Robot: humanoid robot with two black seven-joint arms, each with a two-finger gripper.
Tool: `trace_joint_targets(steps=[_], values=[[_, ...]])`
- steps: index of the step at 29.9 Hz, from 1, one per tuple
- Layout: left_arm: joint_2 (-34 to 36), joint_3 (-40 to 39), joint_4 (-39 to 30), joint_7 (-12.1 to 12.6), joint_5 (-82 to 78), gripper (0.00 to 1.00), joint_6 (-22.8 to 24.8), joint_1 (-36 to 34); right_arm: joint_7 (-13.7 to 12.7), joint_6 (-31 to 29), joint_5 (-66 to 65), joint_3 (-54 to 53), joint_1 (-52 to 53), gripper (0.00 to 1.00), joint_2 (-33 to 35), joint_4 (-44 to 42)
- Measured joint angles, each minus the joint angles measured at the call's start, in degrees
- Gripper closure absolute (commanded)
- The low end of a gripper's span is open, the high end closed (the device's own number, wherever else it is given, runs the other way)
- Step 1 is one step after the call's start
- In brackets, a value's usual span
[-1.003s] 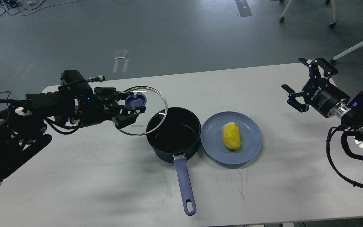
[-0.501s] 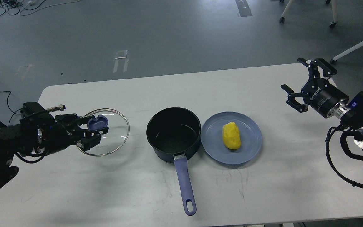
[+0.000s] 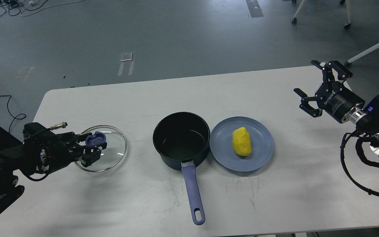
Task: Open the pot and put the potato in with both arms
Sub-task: 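Lift the glass lid off the pot and carry it away from the pot, then set the lid down on the table and raise the left gripper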
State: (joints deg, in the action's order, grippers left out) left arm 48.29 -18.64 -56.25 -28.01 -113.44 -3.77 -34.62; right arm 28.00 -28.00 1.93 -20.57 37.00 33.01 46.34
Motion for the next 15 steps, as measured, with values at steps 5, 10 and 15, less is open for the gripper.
trace_joint_targets(steps=[5,10,15], values=[[-1.2,0.0,2.3,0.0,0.1,0.44,-1.4,1.1,0.0,0.0,0.0,0.0,0.0,0.00,0.0,0.0],[-1.4,0.0,2.6,0.0,1.3,0.09,-1.5,1.4,0.0,0.0,0.0,0.0,0.0,0.00,0.0,0.0],[-1.3,0.1,2.6,0.0,4.7,0.02,-1.5,1.6,0.0,0.0,0.0,0.0,0.0,0.00,0.0,0.0]])
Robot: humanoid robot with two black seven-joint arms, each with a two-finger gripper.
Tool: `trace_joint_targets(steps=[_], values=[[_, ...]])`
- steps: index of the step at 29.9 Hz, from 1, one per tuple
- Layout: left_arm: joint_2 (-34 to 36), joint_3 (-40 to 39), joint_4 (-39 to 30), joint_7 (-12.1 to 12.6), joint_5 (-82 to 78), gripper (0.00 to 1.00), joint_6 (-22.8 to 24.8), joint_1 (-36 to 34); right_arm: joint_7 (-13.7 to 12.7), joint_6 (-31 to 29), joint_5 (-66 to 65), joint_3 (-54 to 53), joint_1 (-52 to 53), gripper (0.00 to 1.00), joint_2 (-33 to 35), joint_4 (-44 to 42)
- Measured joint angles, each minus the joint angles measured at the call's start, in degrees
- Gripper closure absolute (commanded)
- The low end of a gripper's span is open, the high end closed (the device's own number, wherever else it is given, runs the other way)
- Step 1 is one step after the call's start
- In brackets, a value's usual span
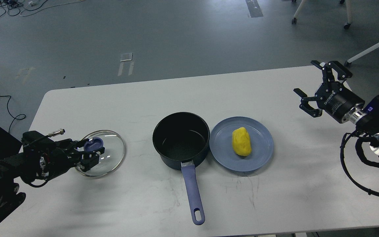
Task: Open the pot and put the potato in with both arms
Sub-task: 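Set the lid down on the table and raise the left gripper, then reach the right gripper down over the yellow potato on the plate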
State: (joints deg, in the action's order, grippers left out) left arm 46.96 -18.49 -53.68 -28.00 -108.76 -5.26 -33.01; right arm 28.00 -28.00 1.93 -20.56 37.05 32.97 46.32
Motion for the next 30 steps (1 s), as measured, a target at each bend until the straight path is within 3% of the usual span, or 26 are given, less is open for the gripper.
trace_joint_targets(steps=[9,13,18,24,26,30], values=[[2.2,-0.2,-4.4,0.0,15.5,0.02,2.9,-4.9,0.0,0.0,-0.1,-0.2,0.7,0.00,4.5,3.5],[2.5,-0.2,-7.3,0.0,32.4,0.02,12.7,-11.7,0.0,0.0,-3.0,0.3,3.1,0.00,9.2,7.5],[1.5,-0.7,-8.2,0.0,57.8,0.02,26.7,-18.6,0.0,0.0,-19.2,1.2,8.6,0.00,15.3,12.9],[-0.7,-2.9,-10.0,0.0,73.4,0.02,29.5,-21.1,0.0,0.0,-36.3,11.3,20.6,0.00,17.8,16.2],[-1.8,-4.4,-10.1,1.0,76.0,0.02,29.8,-21.2,0.0,0.0,-39.0,17.4,26.0,0.00,17.2,16.4],[-3.0,-5.6,-10.1,5.8,79.7,0.02,30.5,-21.3,0.0,0.0,-43.8,31.1,37.8,0.00,12.5,16.4]])
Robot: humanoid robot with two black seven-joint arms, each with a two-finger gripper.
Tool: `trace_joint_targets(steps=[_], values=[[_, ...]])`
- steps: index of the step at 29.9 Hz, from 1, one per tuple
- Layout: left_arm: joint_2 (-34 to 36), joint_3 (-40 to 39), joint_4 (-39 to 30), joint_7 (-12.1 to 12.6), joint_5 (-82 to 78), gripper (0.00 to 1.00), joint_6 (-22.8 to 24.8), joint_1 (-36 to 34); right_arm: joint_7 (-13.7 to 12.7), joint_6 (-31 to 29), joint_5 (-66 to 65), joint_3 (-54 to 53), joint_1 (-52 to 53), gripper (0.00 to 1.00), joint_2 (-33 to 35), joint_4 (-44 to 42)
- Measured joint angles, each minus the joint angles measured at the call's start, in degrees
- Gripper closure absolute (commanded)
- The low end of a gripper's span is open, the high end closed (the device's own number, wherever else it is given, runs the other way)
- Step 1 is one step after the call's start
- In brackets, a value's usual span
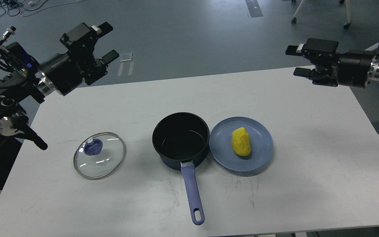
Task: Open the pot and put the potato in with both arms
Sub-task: 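Reach the right gripper down over the yellow potato on the plate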
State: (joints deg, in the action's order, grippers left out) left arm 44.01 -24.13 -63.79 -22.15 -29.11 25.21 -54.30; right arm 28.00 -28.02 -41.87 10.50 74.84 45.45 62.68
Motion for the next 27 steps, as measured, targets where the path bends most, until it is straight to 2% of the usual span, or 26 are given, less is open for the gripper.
trace_joint_targets(steps=[3,11,16,27], values=[[-0.8,-0.1,0.0,2.1,1.6,0.02,0.3,0.0,0.0,0.0,-2.3,9.2,7.1,0.00,-4.4,-0.3],[-2.4,-2.2,0.2,3.4,2.7,0.02,2.6,0.3,0.0,0.0,-7.3,24.5,13.8,0.00,-16.6,-4.4],[-2.7,-3.1,0.2,3.7,2.8,0.02,2.8,0.3,0.0,0.0,-11.5,28.4,13.9,0.00,-21.8,-7.1],[-2.7,-3.2,0.2,3.7,2.8,0.02,2.8,0.3,0.0,0.0,-11.9,33.5,13.3,0.00,-30.2,-10.7]])
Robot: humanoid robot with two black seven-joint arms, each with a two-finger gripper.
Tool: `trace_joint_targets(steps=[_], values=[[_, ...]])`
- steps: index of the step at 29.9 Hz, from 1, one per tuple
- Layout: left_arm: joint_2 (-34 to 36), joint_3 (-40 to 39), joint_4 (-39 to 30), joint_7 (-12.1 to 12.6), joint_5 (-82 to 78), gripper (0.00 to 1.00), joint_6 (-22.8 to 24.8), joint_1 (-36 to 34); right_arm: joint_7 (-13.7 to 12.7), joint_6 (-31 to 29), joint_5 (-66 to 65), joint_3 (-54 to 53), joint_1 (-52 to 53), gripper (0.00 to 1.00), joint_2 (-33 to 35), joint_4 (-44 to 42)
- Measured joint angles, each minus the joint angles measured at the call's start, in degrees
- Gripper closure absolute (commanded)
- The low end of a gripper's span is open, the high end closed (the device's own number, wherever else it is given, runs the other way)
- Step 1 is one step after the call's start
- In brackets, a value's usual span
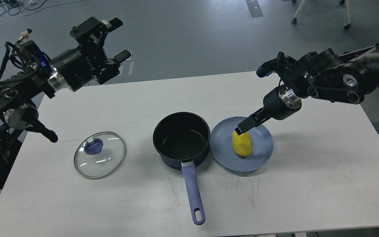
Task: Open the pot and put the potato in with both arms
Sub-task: 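Reach the right gripper down over the yellow potato on the plate, then close the right gripper on the yellow potato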
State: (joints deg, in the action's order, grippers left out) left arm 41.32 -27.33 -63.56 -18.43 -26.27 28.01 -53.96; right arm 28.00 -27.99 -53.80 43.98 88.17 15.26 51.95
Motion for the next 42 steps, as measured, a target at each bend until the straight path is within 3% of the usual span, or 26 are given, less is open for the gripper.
trace_joint_targets(steps=[25,29,32,36,42], values=[[0.2,-0.7,0.0,0.0,0.9,0.02,0.0,0.6,0.0,0.0,0.4,1.6,-7.3,0.00,-7.6,-9.7],[0.2,-0.7,0.0,0.0,0.9,0.02,0.0,0.6,0.0,0.0,0.4,1.6,-7.4,0.05,-7.8,-9.9],[0.2,-0.7,-0.1,0.0,0.9,0.02,0.0,0.6,0.0,0.0,0.5,1.6,-7.7,0.14,-7.8,-9.9],[0.2,-0.7,-0.1,0.0,0.9,0.02,0.0,0.6,0.0,0.0,0.6,1.3,-8.0,0.48,-7.8,-9.9],[0.2,-0.6,-0.1,0.0,0.9,0.02,0.0,0.6,0.0,0.0,0.7,1.3,-7.9,0.64,-7.7,-9.7]])
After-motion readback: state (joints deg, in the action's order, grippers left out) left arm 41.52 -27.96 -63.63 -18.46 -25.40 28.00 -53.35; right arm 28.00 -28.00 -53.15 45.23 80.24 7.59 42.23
